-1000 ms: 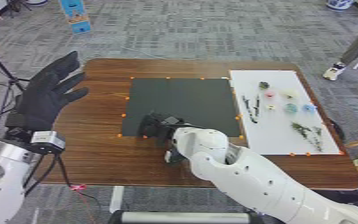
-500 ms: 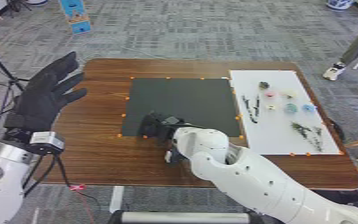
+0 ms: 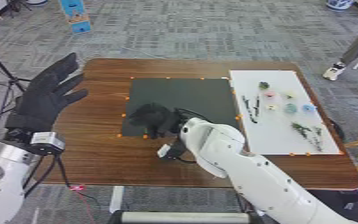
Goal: Arrange flowers
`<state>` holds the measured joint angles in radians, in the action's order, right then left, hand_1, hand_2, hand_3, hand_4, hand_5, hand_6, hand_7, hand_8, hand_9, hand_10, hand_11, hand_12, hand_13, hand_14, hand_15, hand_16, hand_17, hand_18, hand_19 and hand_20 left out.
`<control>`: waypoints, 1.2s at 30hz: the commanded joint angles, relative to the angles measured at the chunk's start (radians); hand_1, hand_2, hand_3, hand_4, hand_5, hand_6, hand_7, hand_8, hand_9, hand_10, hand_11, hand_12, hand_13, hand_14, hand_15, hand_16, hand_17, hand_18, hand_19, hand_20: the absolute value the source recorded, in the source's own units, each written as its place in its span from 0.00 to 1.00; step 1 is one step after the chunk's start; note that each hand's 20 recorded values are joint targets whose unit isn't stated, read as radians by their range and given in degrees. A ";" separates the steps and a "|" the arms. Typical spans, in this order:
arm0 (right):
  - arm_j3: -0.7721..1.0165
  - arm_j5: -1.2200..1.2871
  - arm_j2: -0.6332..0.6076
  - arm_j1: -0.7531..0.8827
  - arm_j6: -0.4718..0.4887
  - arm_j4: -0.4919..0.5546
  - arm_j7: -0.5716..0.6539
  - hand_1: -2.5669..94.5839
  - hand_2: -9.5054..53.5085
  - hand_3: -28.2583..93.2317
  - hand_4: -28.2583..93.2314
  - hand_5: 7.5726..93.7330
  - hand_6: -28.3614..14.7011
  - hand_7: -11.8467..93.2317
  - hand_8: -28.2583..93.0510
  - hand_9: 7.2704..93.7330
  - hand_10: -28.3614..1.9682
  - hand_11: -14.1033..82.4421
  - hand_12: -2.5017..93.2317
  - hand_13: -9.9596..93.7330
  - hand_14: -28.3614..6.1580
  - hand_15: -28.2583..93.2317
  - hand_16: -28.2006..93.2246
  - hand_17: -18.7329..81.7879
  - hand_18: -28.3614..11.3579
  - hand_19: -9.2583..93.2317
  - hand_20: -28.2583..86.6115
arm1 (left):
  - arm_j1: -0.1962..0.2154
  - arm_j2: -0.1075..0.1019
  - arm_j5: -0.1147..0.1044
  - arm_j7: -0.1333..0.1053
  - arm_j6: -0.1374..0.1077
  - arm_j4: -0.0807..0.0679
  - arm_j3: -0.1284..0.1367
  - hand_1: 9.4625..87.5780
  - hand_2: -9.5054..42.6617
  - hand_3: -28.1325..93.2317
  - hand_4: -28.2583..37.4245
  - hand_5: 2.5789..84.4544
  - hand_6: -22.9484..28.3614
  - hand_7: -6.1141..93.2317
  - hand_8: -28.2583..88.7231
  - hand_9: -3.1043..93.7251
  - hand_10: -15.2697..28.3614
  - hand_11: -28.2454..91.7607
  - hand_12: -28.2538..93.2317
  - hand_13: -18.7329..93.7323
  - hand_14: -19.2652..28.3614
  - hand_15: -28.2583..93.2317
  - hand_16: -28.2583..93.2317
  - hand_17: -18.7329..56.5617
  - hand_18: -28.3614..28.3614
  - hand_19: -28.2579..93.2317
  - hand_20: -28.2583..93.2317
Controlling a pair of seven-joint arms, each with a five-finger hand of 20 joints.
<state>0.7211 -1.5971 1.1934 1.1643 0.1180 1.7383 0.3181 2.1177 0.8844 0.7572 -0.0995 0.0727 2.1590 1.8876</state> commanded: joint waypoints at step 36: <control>0.876 -0.612 -0.570 0.941 -0.195 0.221 0.420 0.34 0.00 0.79 0.00 0.67 0.65 0.36 0.14 0.71 0.52 0.73 0.41 0.72 0.48 0.91 0.60 0.56 0.16 1.00 0.76 | 0.104 0.073 -0.005 0.003 -0.023 0.042 0.057 0.23 0.00 0.72 0.00 0.22 0.48 0.21 0.17 0.20 0.52 0.33 0.41 0.29 0.67 0.30 0.28 0.09 0.94 0.55 0.28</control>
<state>1.6289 -2.1607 0.6156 2.0800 -0.0711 2.0310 0.7022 2.2093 0.9446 0.7570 -0.0920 0.0625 2.1906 1.9385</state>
